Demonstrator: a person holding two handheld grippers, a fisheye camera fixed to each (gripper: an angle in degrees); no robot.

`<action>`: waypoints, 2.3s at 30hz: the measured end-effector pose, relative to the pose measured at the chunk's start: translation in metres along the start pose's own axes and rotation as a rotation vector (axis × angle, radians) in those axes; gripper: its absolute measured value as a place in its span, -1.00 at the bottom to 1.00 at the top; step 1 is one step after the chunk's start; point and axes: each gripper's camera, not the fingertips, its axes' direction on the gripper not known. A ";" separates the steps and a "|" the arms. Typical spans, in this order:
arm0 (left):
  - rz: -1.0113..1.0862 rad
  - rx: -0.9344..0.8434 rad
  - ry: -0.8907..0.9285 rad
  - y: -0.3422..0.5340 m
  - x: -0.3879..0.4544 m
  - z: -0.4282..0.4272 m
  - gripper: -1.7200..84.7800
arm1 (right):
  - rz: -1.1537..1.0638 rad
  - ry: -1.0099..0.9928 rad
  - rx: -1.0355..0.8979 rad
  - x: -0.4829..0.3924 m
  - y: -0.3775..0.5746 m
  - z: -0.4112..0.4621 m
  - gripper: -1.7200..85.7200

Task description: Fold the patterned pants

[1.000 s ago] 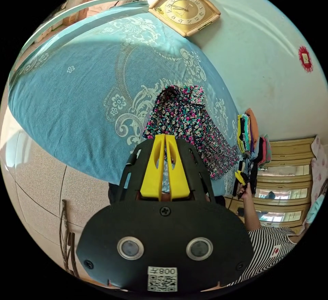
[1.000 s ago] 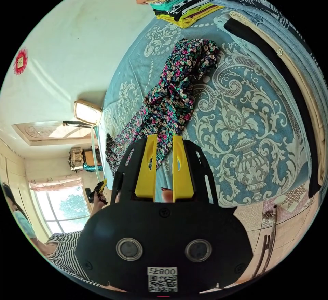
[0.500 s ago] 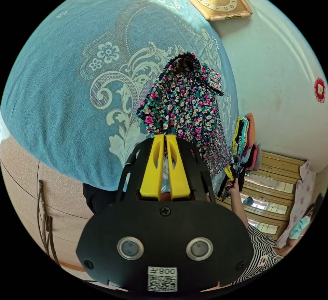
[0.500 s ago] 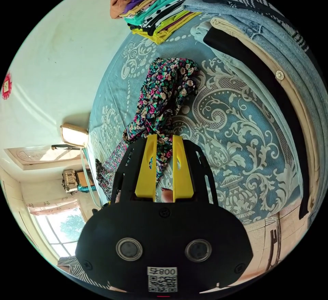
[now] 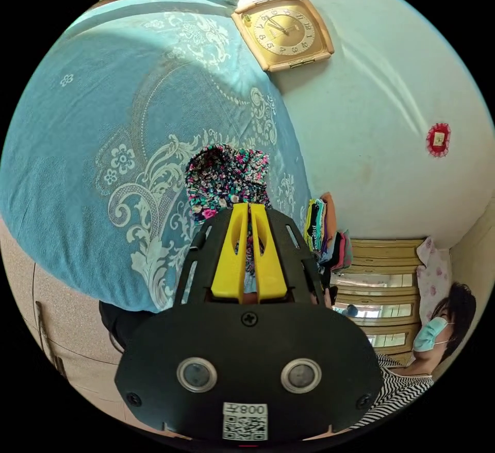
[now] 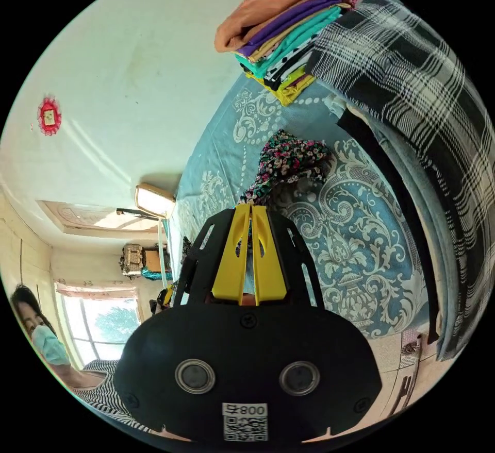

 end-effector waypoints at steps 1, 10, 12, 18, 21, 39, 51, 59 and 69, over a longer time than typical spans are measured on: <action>0.037 0.016 0.006 -0.003 0.005 -0.010 -0.95 | -0.030 -0.012 0.005 -0.010 0.001 -0.004 -0.96; 0.057 0.093 -0.020 0.028 -0.030 -0.082 -0.94 | -0.047 0.002 -0.047 -0.017 0.077 0.018 -0.96; -0.006 0.057 -0.058 0.039 -0.053 -0.082 -0.94 | 0.034 0.038 -0.093 0.006 0.097 0.042 -0.96; -0.180 0.027 -0.160 0.068 -0.107 -0.078 -0.90 | 0.226 0.108 -0.185 0.045 0.138 0.100 -0.96; -0.148 0.041 -0.205 0.070 -0.111 -0.083 -0.84 | 0.229 0.198 -0.150 0.033 0.138 0.106 -0.96; 0.116 -0.052 -0.380 0.051 -0.123 -0.051 -0.78 | -0.721 0.032 -0.609 -0.350 0.082 0.570 -0.83; 0.101 -0.058 -0.216 0.050 -0.148 -0.038 -0.89 | -0.606 0.112 -0.771 -0.406 0.108 0.738 -0.91; 0.182 0.002 -0.113 0.052 -0.132 -0.038 -0.94 | -0.535 -0.064 -0.674 -0.428 0.099 0.731 -0.96; 0.314 0.143 0.048 0.051 -0.089 -0.041 -0.95 | -0.671 -0.340 -0.393 -0.511 0.097 0.665 -0.96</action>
